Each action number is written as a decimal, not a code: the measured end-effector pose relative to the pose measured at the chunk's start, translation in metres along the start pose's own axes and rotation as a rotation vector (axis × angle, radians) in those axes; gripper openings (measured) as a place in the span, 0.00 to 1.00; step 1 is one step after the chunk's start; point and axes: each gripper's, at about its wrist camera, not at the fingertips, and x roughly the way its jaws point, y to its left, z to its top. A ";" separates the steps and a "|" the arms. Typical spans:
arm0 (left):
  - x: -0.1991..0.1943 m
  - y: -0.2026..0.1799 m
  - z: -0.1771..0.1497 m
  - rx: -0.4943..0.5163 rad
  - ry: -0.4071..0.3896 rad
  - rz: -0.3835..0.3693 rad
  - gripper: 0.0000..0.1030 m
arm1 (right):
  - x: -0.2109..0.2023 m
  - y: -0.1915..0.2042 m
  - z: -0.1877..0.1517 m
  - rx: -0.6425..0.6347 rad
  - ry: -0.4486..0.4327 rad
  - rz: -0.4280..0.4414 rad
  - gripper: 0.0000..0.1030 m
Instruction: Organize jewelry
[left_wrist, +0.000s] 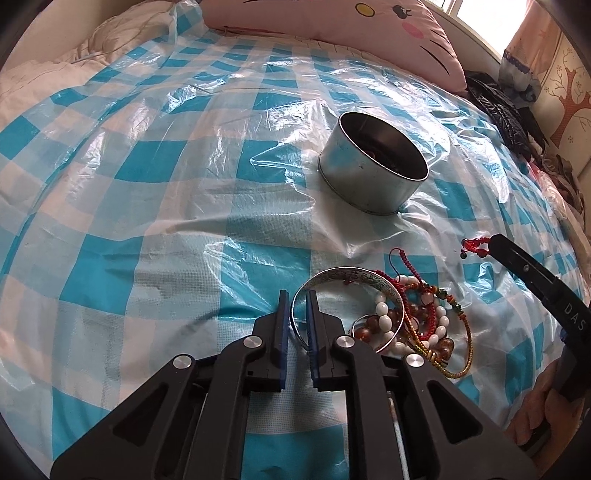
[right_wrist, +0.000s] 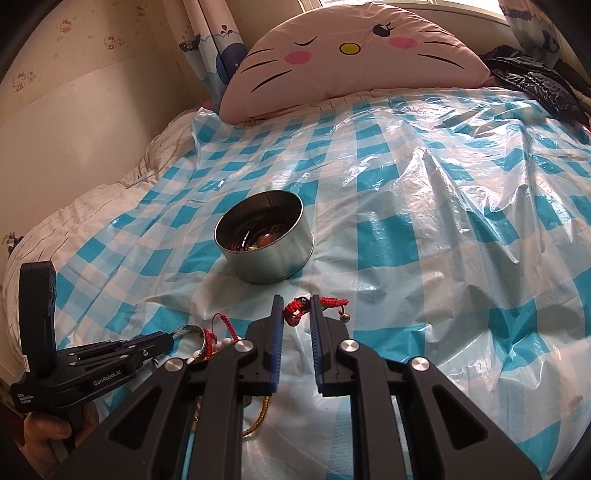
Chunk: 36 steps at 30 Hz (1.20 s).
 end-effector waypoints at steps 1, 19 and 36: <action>0.000 -0.002 0.000 0.010 0.001 0.004 0.12 | 0.000 0.000 0.000 -0.001 0.001 0.000 0.14; -0.044 0.010 0.001 -0.042 -0.189 -0.186 0.03 | -0.014 0.011 0.002 -0.022 -0.069 0.027 0.14; -0.021 -0.018 0.080 -0.036 -0.260 -0.188 0.04 | 0.010 0.039 0.065 -0.101 -0.117 0.113 0.14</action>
